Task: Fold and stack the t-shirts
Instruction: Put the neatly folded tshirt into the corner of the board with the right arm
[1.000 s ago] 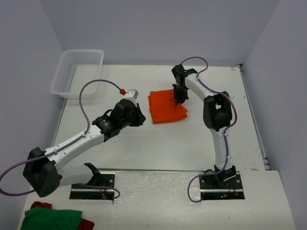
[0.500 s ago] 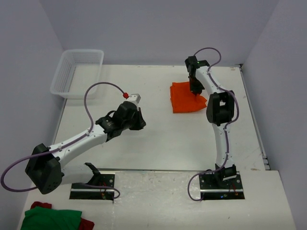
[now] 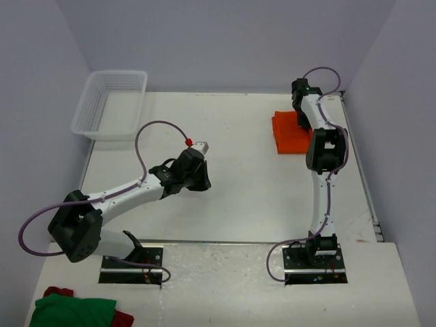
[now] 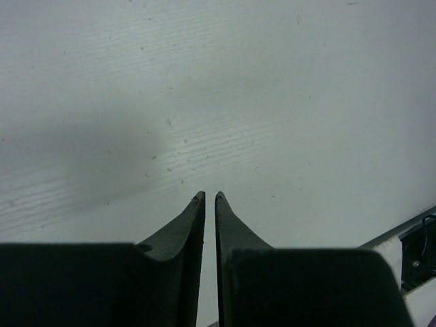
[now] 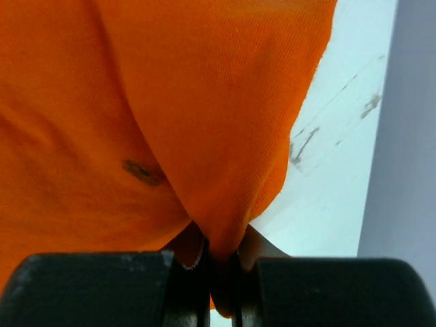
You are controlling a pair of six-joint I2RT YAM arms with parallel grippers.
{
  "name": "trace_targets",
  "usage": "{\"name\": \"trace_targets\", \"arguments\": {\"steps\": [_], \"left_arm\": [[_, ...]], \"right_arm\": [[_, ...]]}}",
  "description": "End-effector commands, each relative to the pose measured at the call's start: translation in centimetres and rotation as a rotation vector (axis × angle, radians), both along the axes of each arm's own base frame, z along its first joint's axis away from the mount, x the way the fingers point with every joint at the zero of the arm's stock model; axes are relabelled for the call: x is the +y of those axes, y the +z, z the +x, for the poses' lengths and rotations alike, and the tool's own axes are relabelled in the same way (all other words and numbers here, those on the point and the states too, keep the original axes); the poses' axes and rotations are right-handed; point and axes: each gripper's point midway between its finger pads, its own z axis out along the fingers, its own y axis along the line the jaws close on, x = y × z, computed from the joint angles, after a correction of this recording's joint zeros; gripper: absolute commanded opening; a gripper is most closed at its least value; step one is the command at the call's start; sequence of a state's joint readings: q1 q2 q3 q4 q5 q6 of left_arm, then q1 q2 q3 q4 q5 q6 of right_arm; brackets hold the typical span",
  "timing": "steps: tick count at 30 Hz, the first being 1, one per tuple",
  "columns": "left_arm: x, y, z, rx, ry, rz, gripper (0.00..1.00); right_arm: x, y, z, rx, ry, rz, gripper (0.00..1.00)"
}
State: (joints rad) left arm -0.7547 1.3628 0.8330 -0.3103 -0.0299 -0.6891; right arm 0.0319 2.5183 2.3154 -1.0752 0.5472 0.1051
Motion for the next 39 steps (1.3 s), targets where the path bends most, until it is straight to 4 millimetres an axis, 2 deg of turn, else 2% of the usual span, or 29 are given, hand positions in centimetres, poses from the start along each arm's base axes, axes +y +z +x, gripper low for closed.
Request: {"name": "trace_targets", "arguments": {"steps": [1, 2, 3, 4, 6, 7, 9, 11, 14, 25, 32, 39], "left_arm": [[-1.4, 0.9, -0.3, -0.004, -0.036, -0.028, 0.11], [-1.6, 0.8, -0.5, -0.001, -0.043, -0.025, 0.11], [-1.7, 0.7, -0.6, 0.001, -0.05, -0.022, 0.11], [-1.9, 0.5, -1.0, 0.004, -0.062, -0.019, 0.11], [-1.9, 0.0, -1.4, 0.014, -0.07, -0.009, 0.11], [-1.9, -0.2, -1.5, 0.019, -0.075, -0.006, 0.1], [-1.9, -0.3, -1.6, 0.018, -0.081, -0.002, 0.1], [-1.8, -0.3, -1.7, 0.018, -0.084, 0.003, 0.1], [-1.8, -0.2, -1.7, 0.014, -0.086, 0.0, 0.1], [-2.0, -0.6, -2.2, 0.036, -0.113, 0.004, 0.1], [-2.0, -0.6, -2.2, 0.036, -0.107, 0.006, 0.1], [-2.0, -1.0, -2.4, 0.049, -0.113, 0.013, 0.1]], "right_arm": [[-2.1, 2.4, 3.3, -0.121, 0.022, -0.11, 0.0], [-2.7, 2.5, 3.5, -0.125, 0.019, -0.131, 0.0], [-3.4, 3.5, 4.2, -0.139, 0.032, -0.175, 0.0], [-3.7, 3.3, 4.6, -0.138, 0.038, -0.187, 0.0], [-4.7, 4.0, 5.5, -0.163, 0.052, -0.238, 0.0], [-4.8, 4.0, 5.8, -0.166, 0.06, -0.246, 0.0], [-7.0, 4.4, 5.8, -0.173, 0.032, -0.28, 0.0], [-7.7, 4.2, 5.9, -0.168, 0.028, -0.287, 0.0], [-8.3, 4.9, 6.3, -0.199, 0.015, -0.293, 0.0], [-8.5, 4.0, 6.6, -0.234, -0.023, -0.218, 0.0], [-9.1, 4.7, 7.5, -0.274, -0.028, -0.233, 0.0], [-9.9, 4.8, 7.6, -0.291, -0.047, -0.23, 0.0]]}}
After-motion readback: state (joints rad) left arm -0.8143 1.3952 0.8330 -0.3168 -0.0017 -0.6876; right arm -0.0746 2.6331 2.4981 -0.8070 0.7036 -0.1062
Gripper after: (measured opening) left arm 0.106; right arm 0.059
